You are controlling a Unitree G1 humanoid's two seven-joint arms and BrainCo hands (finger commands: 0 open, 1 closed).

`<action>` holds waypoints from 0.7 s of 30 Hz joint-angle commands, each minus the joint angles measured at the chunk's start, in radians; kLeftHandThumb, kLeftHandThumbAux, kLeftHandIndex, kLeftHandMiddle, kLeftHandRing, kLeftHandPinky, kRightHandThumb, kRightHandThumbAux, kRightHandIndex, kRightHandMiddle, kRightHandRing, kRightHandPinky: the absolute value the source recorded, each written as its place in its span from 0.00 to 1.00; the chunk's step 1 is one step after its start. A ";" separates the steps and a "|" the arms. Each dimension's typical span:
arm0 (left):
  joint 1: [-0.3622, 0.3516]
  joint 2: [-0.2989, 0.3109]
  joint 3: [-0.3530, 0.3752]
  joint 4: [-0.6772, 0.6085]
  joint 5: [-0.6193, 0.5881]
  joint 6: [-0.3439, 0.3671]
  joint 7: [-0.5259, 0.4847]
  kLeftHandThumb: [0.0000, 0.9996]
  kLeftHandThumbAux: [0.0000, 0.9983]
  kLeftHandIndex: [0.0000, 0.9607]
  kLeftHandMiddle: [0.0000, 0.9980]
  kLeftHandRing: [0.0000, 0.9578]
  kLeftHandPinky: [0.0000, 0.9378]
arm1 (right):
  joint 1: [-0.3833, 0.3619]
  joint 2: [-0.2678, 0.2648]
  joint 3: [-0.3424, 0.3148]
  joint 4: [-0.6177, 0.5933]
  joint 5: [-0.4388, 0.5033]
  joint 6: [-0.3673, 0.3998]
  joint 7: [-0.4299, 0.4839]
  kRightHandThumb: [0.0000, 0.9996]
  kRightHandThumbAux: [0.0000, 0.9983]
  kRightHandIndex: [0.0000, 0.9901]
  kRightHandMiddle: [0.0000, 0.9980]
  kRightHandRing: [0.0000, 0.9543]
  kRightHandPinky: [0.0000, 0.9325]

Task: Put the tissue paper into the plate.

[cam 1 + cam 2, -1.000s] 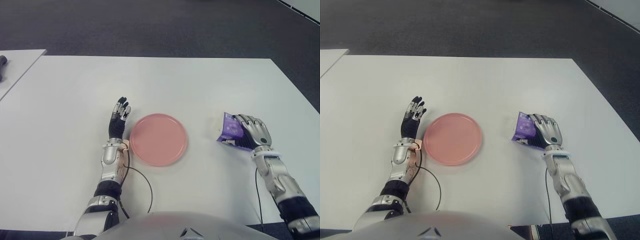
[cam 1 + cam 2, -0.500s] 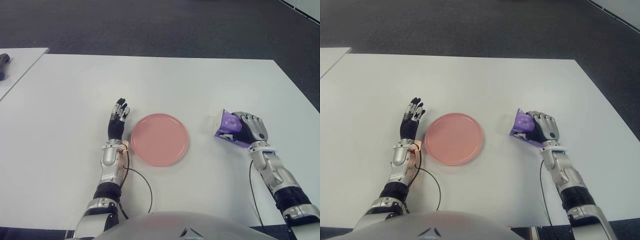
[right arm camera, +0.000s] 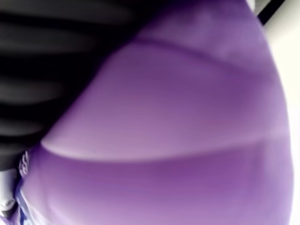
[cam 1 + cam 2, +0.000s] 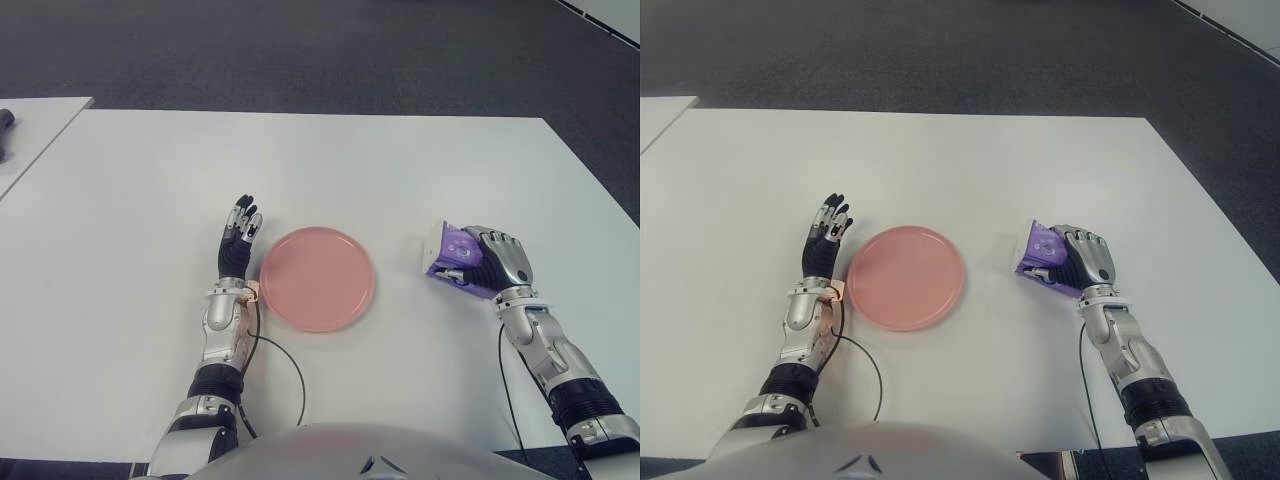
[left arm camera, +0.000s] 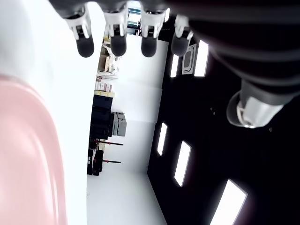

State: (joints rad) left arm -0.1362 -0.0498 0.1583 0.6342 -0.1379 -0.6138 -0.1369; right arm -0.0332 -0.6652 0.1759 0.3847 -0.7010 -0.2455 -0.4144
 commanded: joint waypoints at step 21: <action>-0.004 0.005 -0.001 0.025 0.000 0.007 0.008 0.02 0.44 0.00 0.00 0.00 0.00 | 0.054 0.051 0.032 0.021 0.003 -0.014 0.013 0.75 0.71 0.44 0.88 0.91 0.91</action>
State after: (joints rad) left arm -0.1382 -0.0494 0.1554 0.6392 -0.1386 -0.6143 -0.1369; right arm -0.0109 -0.6499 0.1749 0.3595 -0.7009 -0.2594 -0.4319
